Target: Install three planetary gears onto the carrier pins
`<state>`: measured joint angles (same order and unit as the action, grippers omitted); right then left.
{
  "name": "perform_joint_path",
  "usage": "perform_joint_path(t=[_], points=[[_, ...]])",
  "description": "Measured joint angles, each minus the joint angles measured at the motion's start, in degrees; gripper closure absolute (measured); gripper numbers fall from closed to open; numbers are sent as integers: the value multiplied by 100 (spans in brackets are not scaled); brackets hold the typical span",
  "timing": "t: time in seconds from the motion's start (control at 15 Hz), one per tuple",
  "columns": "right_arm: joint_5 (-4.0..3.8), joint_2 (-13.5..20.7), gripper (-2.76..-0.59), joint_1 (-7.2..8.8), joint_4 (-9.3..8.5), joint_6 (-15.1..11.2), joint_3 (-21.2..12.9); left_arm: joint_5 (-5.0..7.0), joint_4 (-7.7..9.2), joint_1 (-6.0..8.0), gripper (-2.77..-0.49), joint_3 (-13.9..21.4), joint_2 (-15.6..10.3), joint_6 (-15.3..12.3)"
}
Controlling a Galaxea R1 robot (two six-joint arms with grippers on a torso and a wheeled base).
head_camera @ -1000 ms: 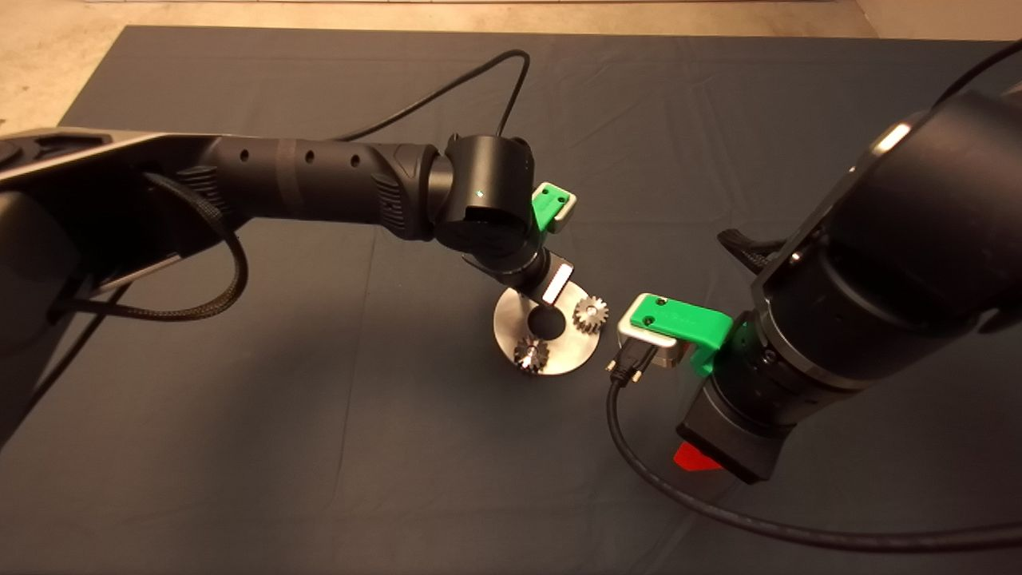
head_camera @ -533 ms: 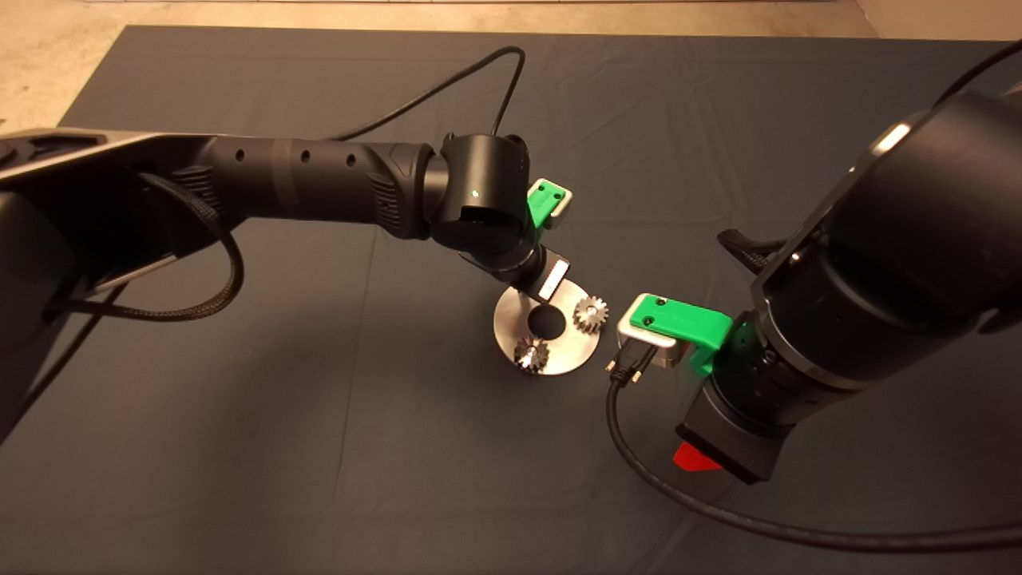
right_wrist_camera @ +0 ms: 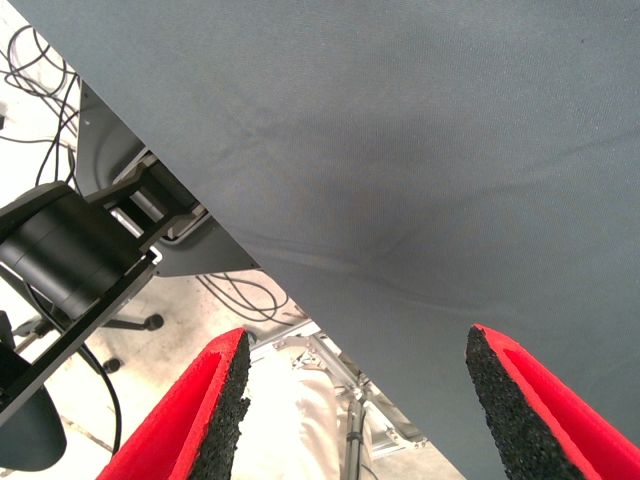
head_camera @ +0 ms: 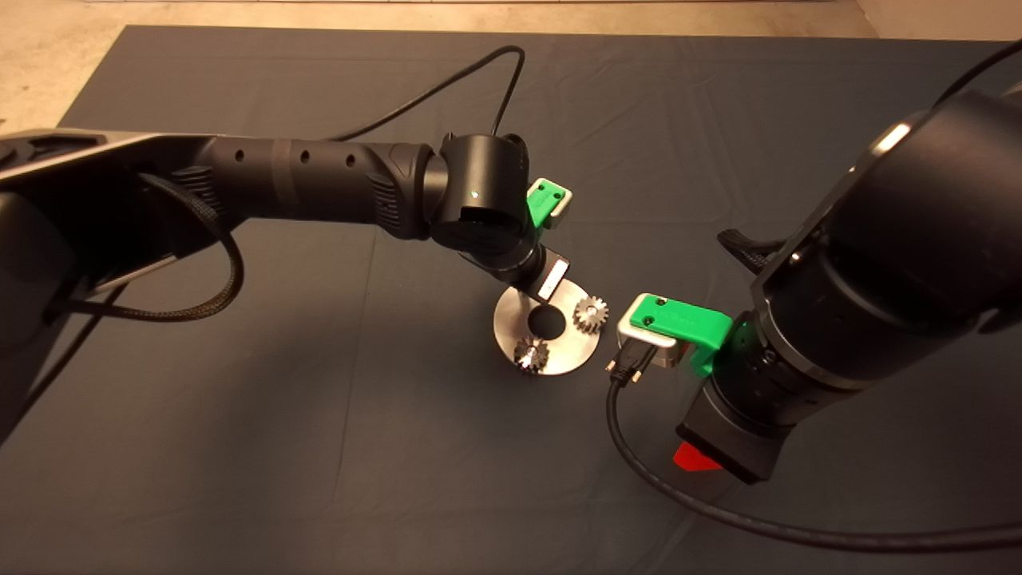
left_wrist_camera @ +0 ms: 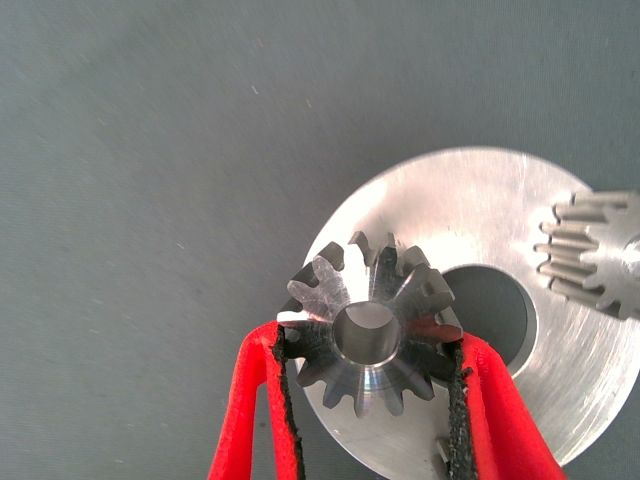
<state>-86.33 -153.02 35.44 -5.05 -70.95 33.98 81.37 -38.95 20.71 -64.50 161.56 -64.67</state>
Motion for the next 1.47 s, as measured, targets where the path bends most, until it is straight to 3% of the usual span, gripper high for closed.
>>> perform_joint_path(t=[0.13,0.6,0.87,1.47], points=[[-2,2,-160,0,2,0,0,18,-18,-86,-55,0,2,2],[6,-1,-160,2,2,0,0,-12,-63,-87,-55,0,-44,4],[6,-1,-160,2,1,0,0,-30,-121,-106,-55,-40,-112,203],[10,-1,-160,2,2,0,0,-4,-134,-112,-55,-66,-34,181]])
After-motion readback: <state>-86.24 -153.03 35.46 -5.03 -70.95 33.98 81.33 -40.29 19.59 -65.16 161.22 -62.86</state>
